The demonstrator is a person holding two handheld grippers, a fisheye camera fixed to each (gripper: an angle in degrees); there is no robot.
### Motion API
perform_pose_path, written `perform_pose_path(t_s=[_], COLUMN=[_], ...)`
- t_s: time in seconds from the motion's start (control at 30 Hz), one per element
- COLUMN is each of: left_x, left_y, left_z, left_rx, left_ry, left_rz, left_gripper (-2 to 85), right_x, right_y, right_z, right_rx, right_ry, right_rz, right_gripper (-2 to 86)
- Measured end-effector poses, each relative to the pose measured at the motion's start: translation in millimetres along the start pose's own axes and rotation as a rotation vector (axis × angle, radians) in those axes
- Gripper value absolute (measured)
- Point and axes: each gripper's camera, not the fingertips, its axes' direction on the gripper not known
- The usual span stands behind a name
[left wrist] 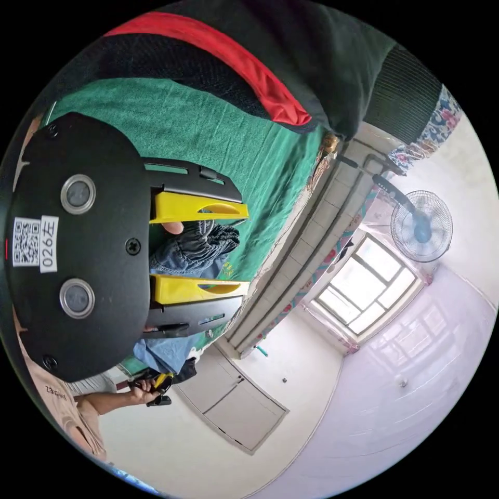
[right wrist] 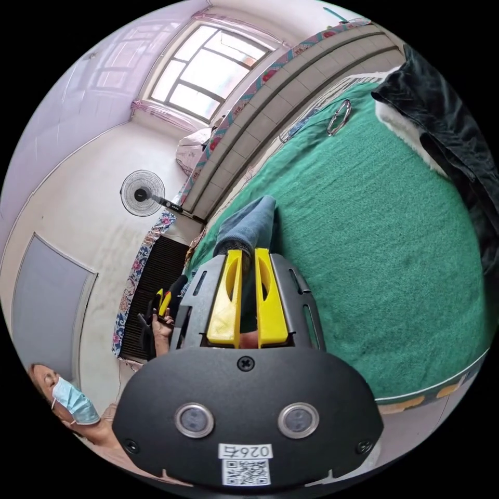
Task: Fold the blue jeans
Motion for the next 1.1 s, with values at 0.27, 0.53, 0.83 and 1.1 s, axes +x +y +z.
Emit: perform_pose_path(t_s=[0.27,0.53,0.83,1.1], left_x=[-24.9,-1.3,25.1,4.4], left_y=[-10.8,-0.8,5.2,-31.6], left_z=[115.5,177.6,198.4,144.4], left_rx=[-0.434,-0.563,-0.6,-0.388], left_ry=[0.045,0.027,-0.247,0.013], left_rz=[-0.083,0.051,0.262,0.219], left_gripper=[20.7,26.6,19.0,13.0], right_x=[-75.5,-154.1,-196.7,-207.9], right_y=[16.2,44.3,109.9,50.7], right_z=[2.2,20.7,250.1,177.0], right_rx=[0.137,0.278,-0.522,-0.332], right_ry=[0.455,0.299,0.496,0.378], right_rz=[-0.339,-0.762,-1.137,-1.07], right_gripper=[3.7,5.1,19.8,-0.9])
